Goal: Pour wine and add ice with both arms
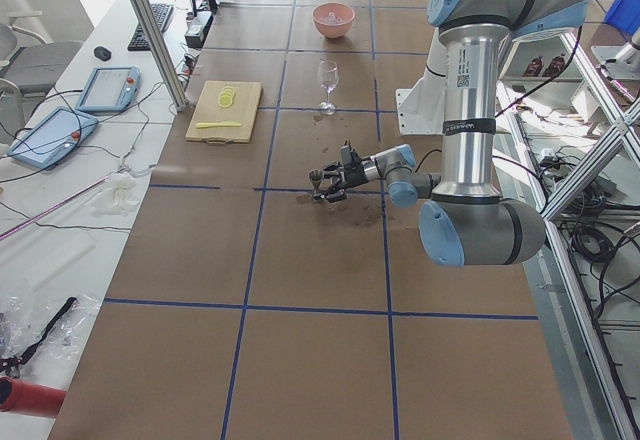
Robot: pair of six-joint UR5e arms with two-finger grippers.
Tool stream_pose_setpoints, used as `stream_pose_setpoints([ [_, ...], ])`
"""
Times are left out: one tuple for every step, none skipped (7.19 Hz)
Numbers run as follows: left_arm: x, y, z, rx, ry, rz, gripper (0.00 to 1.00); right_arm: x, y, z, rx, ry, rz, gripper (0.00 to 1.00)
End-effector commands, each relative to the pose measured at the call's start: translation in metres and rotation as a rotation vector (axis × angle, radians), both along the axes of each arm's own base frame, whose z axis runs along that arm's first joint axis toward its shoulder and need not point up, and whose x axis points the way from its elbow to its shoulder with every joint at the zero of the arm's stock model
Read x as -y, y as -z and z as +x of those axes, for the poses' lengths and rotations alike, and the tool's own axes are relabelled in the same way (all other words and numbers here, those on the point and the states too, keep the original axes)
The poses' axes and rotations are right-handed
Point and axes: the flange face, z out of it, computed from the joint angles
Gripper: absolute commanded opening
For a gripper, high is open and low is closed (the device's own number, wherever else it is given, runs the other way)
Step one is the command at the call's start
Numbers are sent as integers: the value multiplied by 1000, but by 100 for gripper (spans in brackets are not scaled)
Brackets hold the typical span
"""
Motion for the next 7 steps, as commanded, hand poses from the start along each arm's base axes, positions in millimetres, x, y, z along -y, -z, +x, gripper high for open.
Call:
stream_pose_setpoints([
  [1,-1,-1,-13,10,-2,71,-1,7,0,3,-3,8,100],
  [2,0,-3,-14,13,0,70,-1,13,-1,7,-10,10,100],
  [3,3,-5,-13,28,18,67,-2,14,0,8,-21,0,100],
  [3,3,-5,-13,30,19,65,-1,14,-1,8,-21,-4,100],
  [3,2,-5,-12,30,19,58,-1,14,-2,8,-20,-4,100],
  [3,2,-5,-12,30,19,51,-1,14,-3,7,-18,-5,100],
  [3,-1,-5,-6,30,18,44,-1,14,-4,9,-16,-3,100],
])
